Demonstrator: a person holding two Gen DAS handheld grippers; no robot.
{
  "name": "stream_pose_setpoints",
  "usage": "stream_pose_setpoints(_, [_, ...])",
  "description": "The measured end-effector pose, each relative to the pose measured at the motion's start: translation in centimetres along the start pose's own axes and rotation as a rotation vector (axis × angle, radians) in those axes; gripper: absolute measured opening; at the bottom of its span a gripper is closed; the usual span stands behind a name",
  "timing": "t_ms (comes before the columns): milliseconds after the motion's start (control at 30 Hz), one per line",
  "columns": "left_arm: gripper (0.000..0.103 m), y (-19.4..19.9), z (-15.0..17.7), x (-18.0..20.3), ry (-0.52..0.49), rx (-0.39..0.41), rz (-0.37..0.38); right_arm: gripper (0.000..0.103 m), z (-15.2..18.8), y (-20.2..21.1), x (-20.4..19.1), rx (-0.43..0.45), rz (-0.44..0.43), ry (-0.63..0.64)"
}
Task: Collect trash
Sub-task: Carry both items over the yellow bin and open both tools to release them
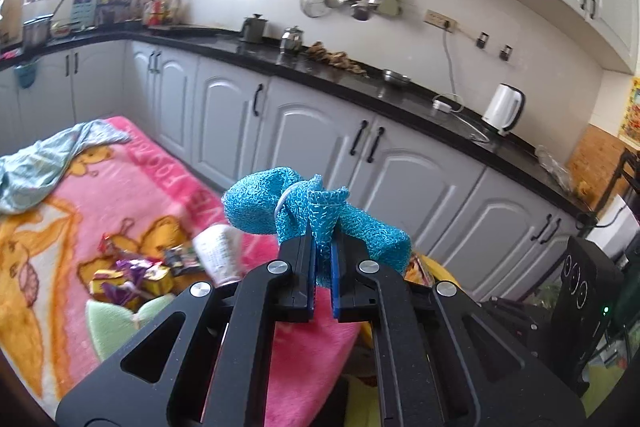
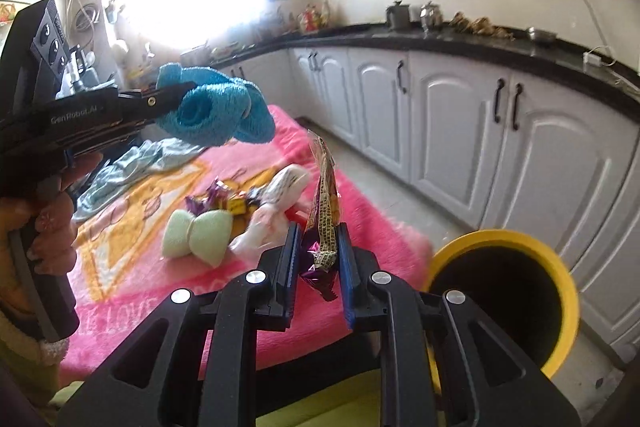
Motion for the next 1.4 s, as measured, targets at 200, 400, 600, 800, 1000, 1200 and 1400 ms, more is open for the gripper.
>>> stream_pose_setpoints(200, [0.002, -0.9, -0.3, 2.8, -0.036, -0.002, 0.05, 0.017, -0.4, 2.4, 2.3, 0.051, 0.062, -0.022])
stream_pose_setpoints(400, [0.002, -2.5, -0.2, 5.9, -0.07, -0.017, 0.11, 0.017, -0.2, 4.3, 4.9, 0.081, 0.119, -0.068])
stream_pose_setpoints(600, [0.002, -4.6, 0.3, 9.1, -0.106, -0.04, 0.168, 0.017, 0.5, 5.7, 7.7, 0.096, 0.175, -0.12])
stream_pose_setpoints(800, [0.002, -7.0, 1.1, 11.7, -0.128, -0.076, 0.223, 0.017, 1.5, 6.5, 10.8, 0.091, 0.233, -0.169])
stream_pose_setpoints(1000, [0.002, -9.9, 2.5, 13.7, -0.142, -0.129, 0.274, 0.018, 3.0, 6.2, 13.4, 0.061, 0.269, -0.221])
stream_pose_setpoints(1200, [0.002, -13.0, 4.3, 14.7, -0.145, -0.192, 0.305, 0.018, 4.5, 4.9, 15.4, 0.011, 0.284, -0.261])
stream_pose_setpoints(1400, [0.002, -15.9, 5.9, 14.8, -0.133, -0.263, 0.328, 0.018, 5.8, 3.0, 17.0, -0.047, 0.293, -0.293])
Point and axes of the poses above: each gripper's, at about its wrist camera, not at the fingertips, and y roughly against the way its jaws point, x to its right, z to its underside, the point moved 1 cm from there along -y, roughly the way its jaws point, and after that the axes turned 1 degree about y, right-handed, at the moved point
